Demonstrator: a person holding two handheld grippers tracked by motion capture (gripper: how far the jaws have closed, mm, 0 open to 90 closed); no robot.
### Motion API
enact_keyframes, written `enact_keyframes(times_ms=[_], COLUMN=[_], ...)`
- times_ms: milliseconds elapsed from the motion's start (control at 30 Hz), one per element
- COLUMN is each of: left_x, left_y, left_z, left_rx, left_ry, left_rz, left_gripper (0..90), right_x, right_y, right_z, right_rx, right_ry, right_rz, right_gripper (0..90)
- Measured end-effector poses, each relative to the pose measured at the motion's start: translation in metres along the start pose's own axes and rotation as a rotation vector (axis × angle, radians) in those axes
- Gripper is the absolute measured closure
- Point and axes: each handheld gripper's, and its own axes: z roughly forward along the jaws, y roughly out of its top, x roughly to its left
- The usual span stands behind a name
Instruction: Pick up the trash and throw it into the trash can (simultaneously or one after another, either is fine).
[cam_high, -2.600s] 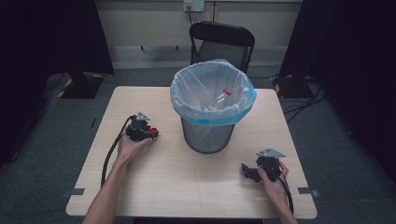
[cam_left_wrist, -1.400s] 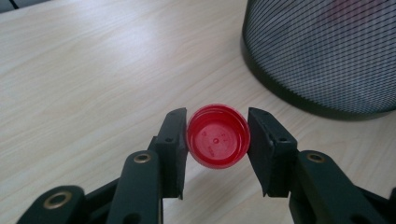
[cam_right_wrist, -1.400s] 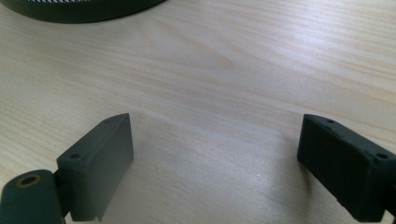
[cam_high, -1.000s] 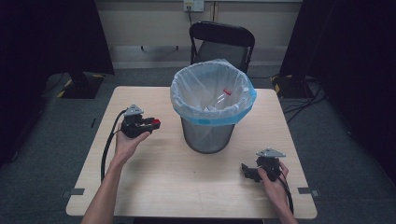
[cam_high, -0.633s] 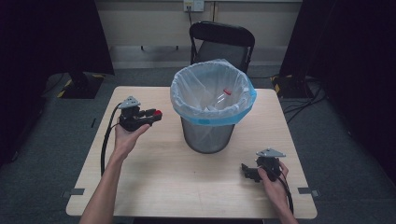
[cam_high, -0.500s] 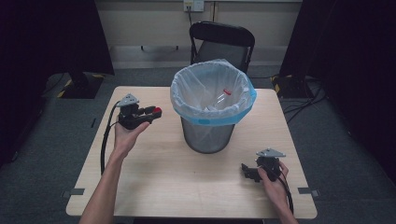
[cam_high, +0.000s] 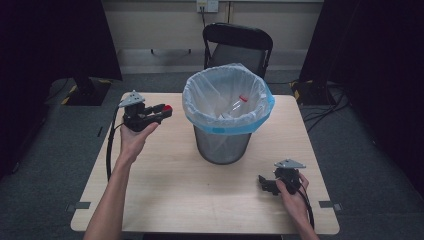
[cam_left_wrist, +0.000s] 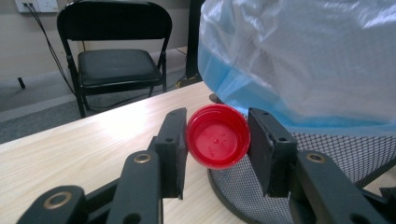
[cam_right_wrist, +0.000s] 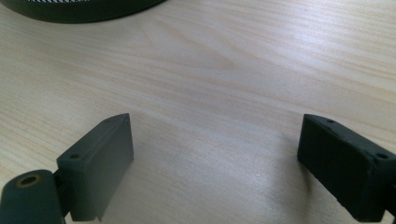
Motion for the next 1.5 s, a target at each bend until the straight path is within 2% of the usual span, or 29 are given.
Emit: enact_keyframes(times_ms=[233, 333, 533, 667, 900, 1033, 1067, 1233, 1500], left_x=[-0.003, -0.007, -0.01, -0.013, -0.019, -0.023, -0.026, -0.032, -0.049], left_y=[0.014, 0.018, 0.031, 0.037, 0.048, 0.055, 0.058, 0.073, 0.09], left_z=[-0.009, -0.015, -0.027, -0.03, -0.026, -0.024, -0.023, -0.021, -0.011], left_rx=[-0.042, -0.044, -0.092, -0.117, -0.154, -0.194, -0.199, -0.212, -0.2], left_ry=[0.0, 0.001, -0.013, -0.017, -0.029, -0.054, -0.049, -0.076, -0.113], left_rz=[0.012, 0.037, 0.032, 0.041, 0.044, 0.025, 0.03, 0.051, 0.09], left_gripper=[59.5, 59.5, 59.5, 59.4, 59.5, 59.5, 59.5, 59.5, 59.5], right_x=[0.0, 0.0, 0.0, 0.0, 0.0, 0.0, 0.0, 0.0, 0.0], right_y=[0.0, 0.0, 0.0, 0.0, 0.0, 0.0, 0.0, 0.0, 0.0], right_z=[0.0, 0.0, 0.0, 0.0, 0.0, 0.0, 0.0, 0.0, 0.0], right_rx=[0.0, 0.001, 0.0, 0.001, 0.001, 0.0, 0.0, 0.001, 0.0], right_ry=[0.0, 0.0, 0.0, 0.0, 0.0, 0.0, 0.0, 0.0, 0.0], right_rz=[0.0, 0.0, 0.0, 0.0, 0.0, 0.0, 0.0, 0.001, 0.0], right_gripper=[9.6, 9.7, 9.6, 9.6, 9.6, 9.6, 9.6, 9.7, 9.6])
